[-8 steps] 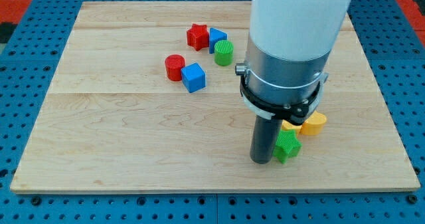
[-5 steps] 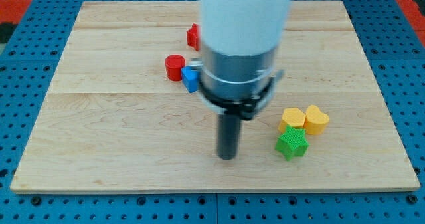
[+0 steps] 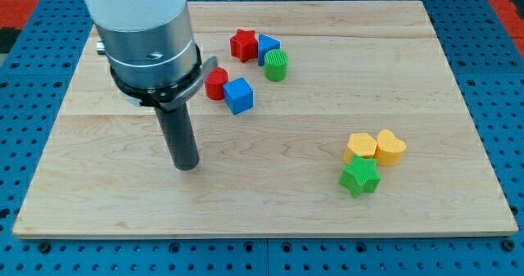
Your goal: Separate the red circle from the blue cube
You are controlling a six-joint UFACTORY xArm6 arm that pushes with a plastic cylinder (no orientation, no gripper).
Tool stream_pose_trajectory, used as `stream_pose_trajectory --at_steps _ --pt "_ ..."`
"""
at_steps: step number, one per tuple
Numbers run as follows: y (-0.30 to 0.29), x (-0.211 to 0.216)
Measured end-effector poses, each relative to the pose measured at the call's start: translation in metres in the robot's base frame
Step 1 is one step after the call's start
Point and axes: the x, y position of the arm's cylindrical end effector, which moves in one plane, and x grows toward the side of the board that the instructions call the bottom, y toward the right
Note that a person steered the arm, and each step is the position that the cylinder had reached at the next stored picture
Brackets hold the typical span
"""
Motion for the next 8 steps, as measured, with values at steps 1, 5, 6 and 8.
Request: stream_pose_trajectory --at_steps 1,5,6,8 --pt "-0.018 -0.031" --pt "0.056 -0.157" --pt "0.062 -0.143" --pt "0.088 -0.112"
